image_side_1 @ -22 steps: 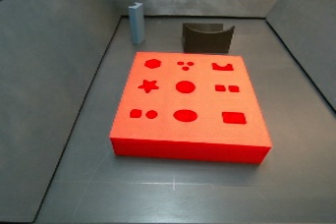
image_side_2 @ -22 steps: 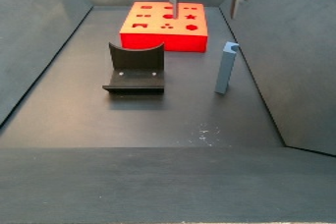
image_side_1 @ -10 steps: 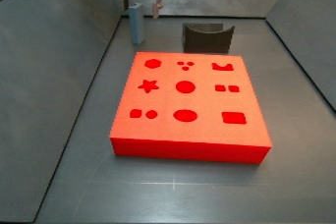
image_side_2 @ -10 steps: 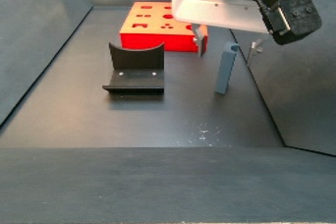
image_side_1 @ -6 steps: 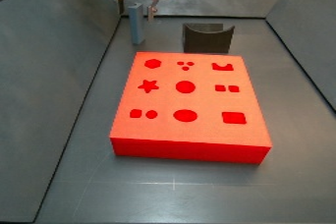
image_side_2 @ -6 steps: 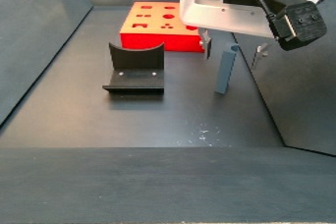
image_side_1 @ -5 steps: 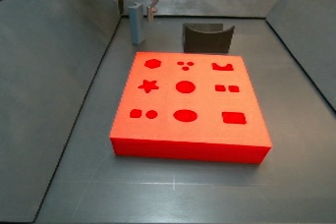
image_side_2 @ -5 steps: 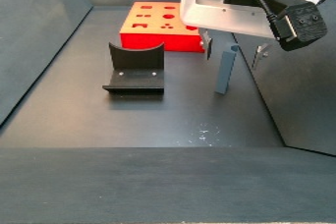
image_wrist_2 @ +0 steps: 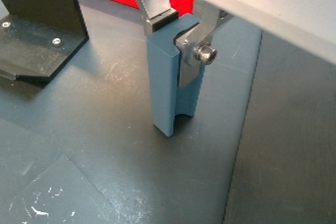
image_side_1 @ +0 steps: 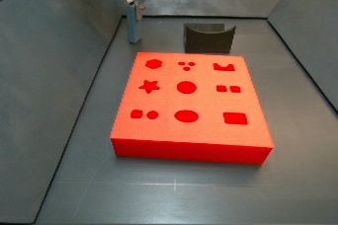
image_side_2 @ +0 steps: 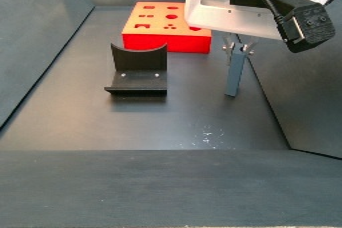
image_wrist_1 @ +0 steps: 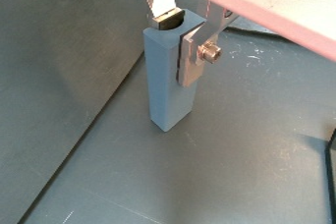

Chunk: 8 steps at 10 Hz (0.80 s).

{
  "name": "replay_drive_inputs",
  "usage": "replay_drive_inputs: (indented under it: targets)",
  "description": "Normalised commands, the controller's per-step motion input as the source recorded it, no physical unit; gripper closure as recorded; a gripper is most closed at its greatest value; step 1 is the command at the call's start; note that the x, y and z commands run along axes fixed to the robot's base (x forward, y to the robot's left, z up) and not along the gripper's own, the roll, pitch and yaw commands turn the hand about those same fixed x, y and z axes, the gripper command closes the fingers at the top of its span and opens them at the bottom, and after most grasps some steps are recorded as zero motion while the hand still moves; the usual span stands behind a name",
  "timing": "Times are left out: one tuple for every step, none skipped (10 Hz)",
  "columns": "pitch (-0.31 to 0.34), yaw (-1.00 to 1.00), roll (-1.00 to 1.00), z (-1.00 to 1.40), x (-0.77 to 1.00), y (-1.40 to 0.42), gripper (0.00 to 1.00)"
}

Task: Pick up the arch object. Move up. Move to above the board. Insert the arch object.
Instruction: Pick up the arch object.

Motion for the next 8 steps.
replay_drive_inputs:
  targets:
    - [0.000, 0.00, 0.00, 0.00, 0.00, 0.00, 1.00]
    - [0.000, 0.00, 0.00, 0.00, 0.00, 0.00, 1.00]
    - [0.000, 0.00, 0.00, 0.00, 0.00, 0.00, 1.00]
    - [0.000, 0.00, 0.00, 0.00, 0.00, 0.00, 1.00]
    - [0.000, 0.00, 0.00, 0.00, 0.00, 0.00, 1.00]
    - [0.000, 0.00, 0.00, 0.00, 0.00, 0.00, 1.00]
    - [0.000, 0.00, 0.00, 0.00, 0.00, 0.00, 1.00]
    - [0.000, 0.00, 0.00, 0.00, 0.00, 0.00, 1.00]
